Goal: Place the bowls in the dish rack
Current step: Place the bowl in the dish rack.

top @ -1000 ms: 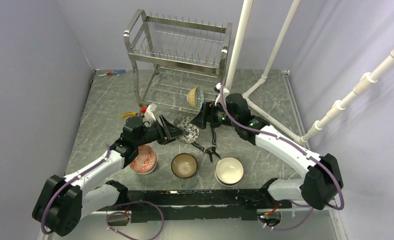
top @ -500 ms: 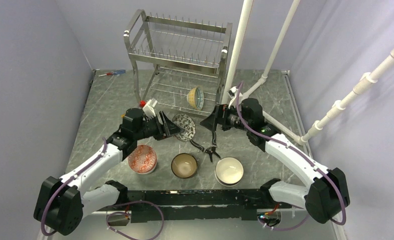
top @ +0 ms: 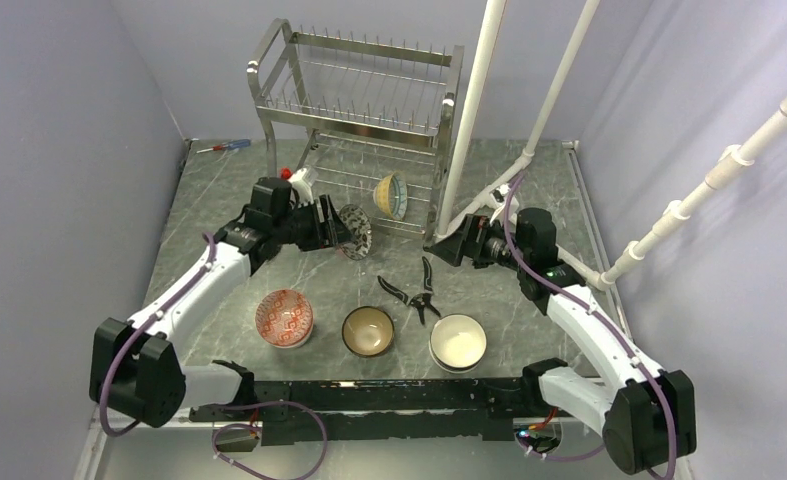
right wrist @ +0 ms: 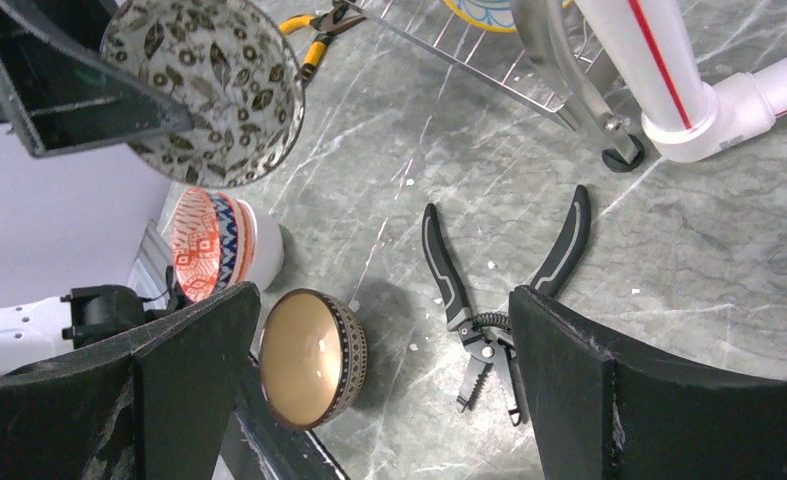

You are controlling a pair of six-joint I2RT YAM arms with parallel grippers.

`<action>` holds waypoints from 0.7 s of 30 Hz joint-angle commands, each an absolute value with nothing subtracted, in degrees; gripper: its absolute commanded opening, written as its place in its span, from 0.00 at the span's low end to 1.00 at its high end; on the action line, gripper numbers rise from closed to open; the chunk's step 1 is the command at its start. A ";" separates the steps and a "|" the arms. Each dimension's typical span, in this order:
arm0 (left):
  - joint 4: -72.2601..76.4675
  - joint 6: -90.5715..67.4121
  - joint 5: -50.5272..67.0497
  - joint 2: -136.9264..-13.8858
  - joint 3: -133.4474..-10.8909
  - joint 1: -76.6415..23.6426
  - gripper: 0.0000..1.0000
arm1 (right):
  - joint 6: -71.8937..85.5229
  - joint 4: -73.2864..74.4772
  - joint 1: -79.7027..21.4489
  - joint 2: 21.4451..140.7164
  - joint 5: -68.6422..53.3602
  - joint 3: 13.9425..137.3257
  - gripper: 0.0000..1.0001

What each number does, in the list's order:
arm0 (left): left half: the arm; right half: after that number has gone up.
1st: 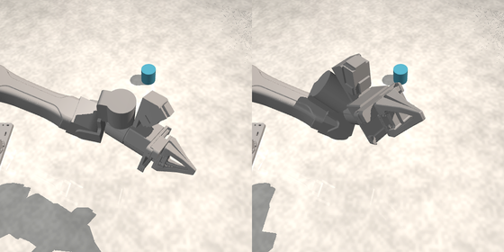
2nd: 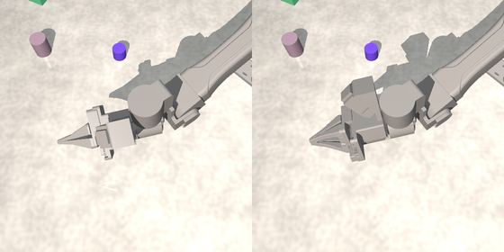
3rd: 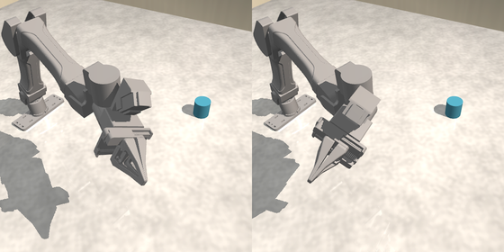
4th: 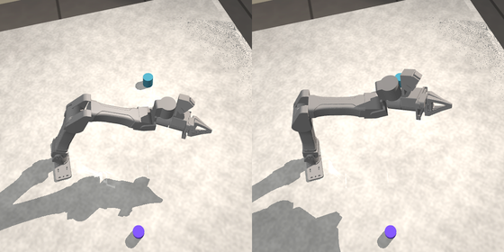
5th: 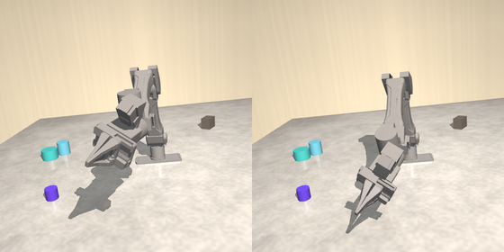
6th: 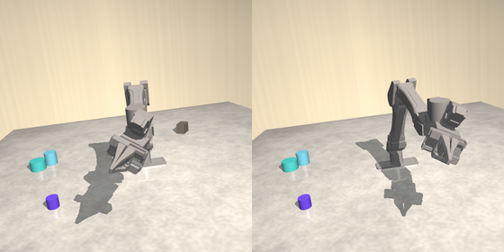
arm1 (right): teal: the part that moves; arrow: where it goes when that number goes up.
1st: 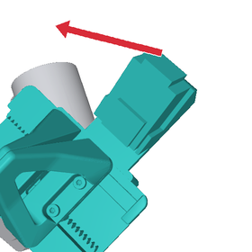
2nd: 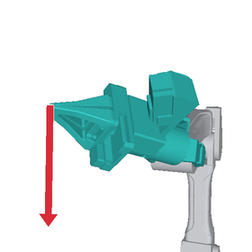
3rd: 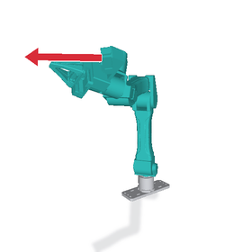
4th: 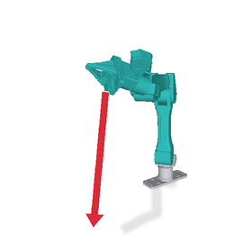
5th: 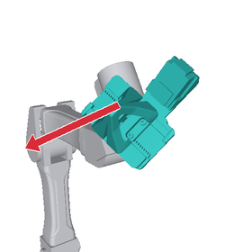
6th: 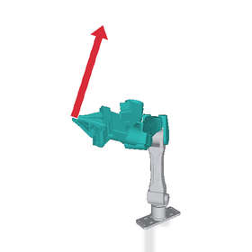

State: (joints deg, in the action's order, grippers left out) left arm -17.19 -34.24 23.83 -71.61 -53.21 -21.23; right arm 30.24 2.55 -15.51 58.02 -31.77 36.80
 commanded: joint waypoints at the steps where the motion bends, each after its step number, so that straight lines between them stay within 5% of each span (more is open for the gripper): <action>1: -19.31 -26.45 18.84 -73.83 -59.94 -21.01 0.48 | 30.13 1.83 -15.14 56.05 -33.33 36.69 1.00; 21: 3.39 -27.82 12.92 -84.51 -60.65 -19.34 0.43 | 29.10 3.87 -15.12 55.53 -34.36 36.17 1.00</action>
State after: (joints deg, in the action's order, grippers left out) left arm -8.58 -26.57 13.96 -83.99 -60.05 -19.73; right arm 30.02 4.32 -15.40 56.75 -33.54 35.92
